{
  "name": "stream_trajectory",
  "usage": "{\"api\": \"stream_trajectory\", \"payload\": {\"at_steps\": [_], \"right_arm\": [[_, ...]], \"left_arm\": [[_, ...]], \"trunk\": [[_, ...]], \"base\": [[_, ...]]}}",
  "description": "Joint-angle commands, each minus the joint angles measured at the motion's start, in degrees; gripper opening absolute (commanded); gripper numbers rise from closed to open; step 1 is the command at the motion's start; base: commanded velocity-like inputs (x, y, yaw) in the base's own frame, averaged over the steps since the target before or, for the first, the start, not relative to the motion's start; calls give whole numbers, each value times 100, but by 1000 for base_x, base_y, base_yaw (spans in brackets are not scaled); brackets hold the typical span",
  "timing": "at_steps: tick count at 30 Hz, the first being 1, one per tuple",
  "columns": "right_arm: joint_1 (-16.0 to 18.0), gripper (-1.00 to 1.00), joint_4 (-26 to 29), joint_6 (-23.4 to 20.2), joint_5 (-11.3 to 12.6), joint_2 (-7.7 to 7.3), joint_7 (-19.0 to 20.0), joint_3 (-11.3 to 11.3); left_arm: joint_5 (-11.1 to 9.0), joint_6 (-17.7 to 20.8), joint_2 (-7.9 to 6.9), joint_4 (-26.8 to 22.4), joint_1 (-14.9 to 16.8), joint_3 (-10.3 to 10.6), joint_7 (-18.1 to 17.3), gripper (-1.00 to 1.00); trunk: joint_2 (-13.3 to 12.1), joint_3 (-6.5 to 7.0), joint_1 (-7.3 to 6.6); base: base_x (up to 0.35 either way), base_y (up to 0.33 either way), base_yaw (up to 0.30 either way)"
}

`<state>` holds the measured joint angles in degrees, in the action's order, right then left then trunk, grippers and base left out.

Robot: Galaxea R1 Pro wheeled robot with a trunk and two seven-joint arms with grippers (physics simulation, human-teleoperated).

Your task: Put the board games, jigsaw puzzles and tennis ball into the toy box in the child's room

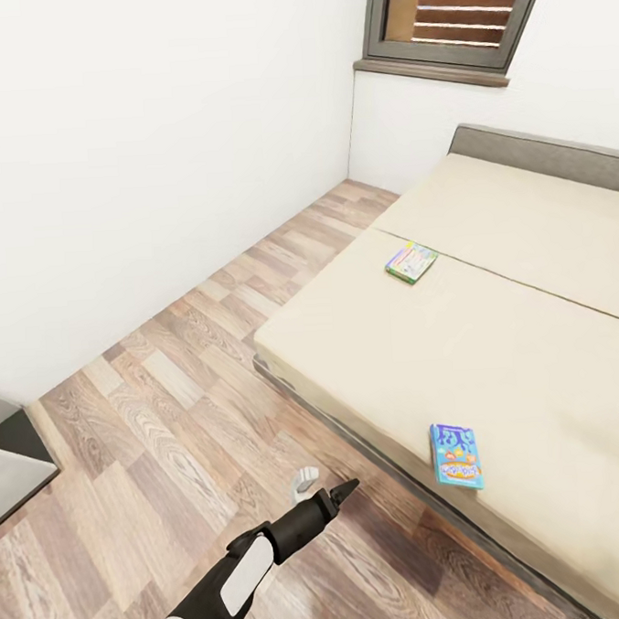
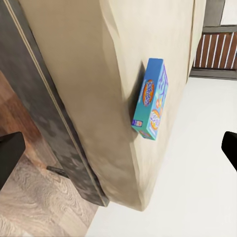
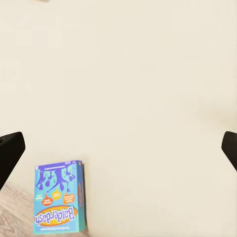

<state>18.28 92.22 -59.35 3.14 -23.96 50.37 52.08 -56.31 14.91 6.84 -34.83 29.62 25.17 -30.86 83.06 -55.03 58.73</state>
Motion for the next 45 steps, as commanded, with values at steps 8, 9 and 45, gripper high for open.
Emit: {"api": "stream_trajectory", "payload": {"at_steps": [8,9,45], "right_arm": [[2,100,4,-49,30,3,20,10],[2,100,5,-49,30,3,23,11],[0,100,7,-50,29,13,35,12]], "left_arm": [[-59,48,-9,2,17,9,-76,100],[-57,48,-12,2,18,8,-99,100],[-53,43,-51,2,26,12,-208,100]], "trunk": [[2,-78,0],[2,-87,0],[2,-422,0]], "base": [[0,0,0],[0,0,0],[0,0,0]]}}
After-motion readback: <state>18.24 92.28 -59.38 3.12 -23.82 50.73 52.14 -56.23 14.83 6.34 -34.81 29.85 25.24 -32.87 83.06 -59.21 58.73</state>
